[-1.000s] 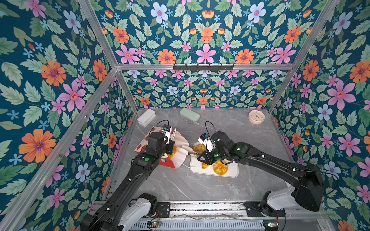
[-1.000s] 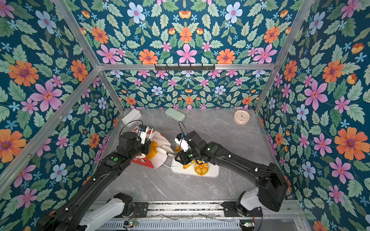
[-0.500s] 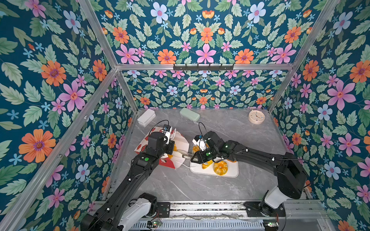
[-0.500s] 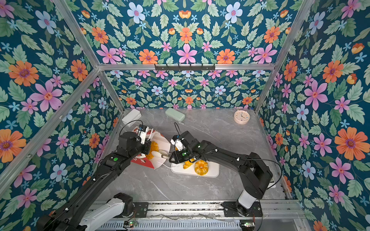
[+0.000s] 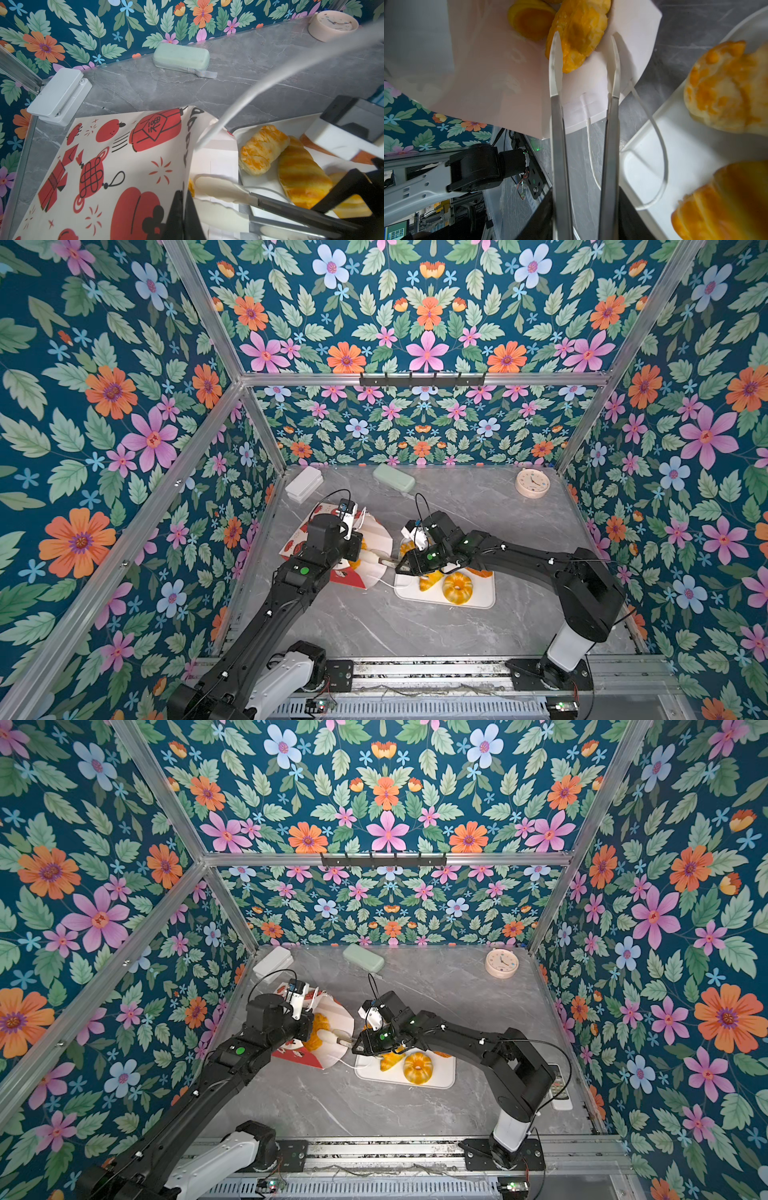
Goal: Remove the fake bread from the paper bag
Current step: 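Reach the right tongs back into the bag toward the large yellow bread, then grip the large yellow ring bread with the tongs and pull it out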
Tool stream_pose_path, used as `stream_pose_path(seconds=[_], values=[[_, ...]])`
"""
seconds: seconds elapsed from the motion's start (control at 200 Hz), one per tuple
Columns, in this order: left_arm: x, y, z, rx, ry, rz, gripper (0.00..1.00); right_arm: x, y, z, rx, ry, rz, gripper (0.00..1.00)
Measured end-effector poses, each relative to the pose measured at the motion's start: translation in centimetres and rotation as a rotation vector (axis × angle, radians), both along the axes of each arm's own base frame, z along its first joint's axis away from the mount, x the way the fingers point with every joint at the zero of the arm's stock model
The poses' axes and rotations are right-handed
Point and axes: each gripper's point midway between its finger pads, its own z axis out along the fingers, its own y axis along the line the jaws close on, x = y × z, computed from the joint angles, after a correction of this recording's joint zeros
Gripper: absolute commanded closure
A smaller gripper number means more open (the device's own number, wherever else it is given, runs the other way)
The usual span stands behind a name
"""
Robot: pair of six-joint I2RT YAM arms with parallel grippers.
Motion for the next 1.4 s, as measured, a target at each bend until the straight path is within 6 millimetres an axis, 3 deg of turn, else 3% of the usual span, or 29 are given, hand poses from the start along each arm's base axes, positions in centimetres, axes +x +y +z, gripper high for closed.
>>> stream_pose_path(seconds=[0.655, 0.925, 1.4], values=[[0.0, -0.1, 0.0, -0.002, 0.001, -0.003, 1.0, 2.0, 1.6, -0.3, 0.097, 0.039, -0.016, 0.58], [0.0, -0.1, 0.0, -0.002, 0.0, -0.003, 1.0, 2.2, 2.3, -0.3, 0.125, 0.06, -0.01, 0.73], [0.1, 0.1, -0.1, 0.005, 0.001, 0.008, 1.0, 0.3, -0.7, 2.1, 0.089, 0.008, -0.03, 0.81]])
